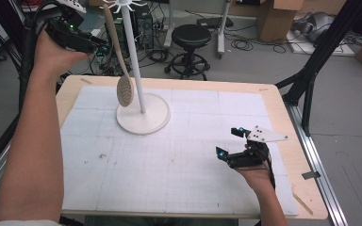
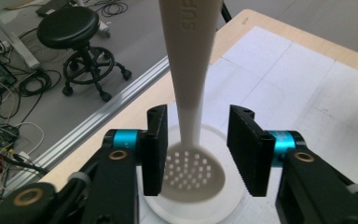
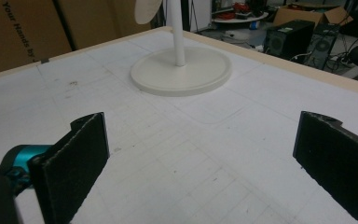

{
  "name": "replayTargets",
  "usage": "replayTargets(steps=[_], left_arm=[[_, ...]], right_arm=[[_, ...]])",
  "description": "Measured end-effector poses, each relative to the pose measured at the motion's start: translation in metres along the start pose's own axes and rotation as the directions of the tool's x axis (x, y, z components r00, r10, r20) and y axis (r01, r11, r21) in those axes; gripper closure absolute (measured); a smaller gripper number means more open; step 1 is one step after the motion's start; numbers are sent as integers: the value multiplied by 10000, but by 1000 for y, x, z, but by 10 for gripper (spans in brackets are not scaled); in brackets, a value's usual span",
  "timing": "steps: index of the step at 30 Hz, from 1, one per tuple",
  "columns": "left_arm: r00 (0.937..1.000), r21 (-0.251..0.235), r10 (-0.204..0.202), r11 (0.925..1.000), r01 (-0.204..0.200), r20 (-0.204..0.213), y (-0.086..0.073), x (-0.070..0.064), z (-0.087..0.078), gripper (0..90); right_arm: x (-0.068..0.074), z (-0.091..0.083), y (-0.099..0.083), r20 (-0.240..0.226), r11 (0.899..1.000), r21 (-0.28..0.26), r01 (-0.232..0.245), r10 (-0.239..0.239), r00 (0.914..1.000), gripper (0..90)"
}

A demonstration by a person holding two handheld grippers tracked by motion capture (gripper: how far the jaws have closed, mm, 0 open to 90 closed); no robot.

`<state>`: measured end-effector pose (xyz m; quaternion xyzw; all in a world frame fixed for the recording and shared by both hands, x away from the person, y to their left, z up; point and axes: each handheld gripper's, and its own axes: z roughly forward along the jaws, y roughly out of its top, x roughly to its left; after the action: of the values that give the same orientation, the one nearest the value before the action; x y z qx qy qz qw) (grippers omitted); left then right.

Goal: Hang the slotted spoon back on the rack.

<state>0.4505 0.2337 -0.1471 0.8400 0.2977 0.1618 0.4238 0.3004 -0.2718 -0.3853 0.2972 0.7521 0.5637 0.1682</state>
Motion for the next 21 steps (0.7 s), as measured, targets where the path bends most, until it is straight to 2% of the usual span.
replayTargets(steps=[3,6,10,12,18,21], left_arm=[[9999,-63,111,9999,-111,51,-1,-5,-3,523],[9995,-433,70,9990,-57,297,-6,-9,-4,487],[9986,-283,158,9995,-144,503,-15,-13,-3,481],[9972,-444,205,9989,-174,715,-18,-15,-5,475],[9957,-561,436,9977,-391,814,-27,-23,-11,452],[9933,-838,582,9952,-499,1003,-32,-29,-15,431]], right_arm=[[1,0,1,-42,10000,-1,61,-61,10000,26],[2,0,2,-39,10000,-13,62,-62,10000,26],[3,-1,3,-52,9999,-56,147,-147,9999,26],[3,0,3,-34,9998,-58,174,-174,9998,26],[3,0,3,-22,9999,-55,147,-147,9999,26],[4,0,3,-80,9999,-25,122,-123,9999,26]])
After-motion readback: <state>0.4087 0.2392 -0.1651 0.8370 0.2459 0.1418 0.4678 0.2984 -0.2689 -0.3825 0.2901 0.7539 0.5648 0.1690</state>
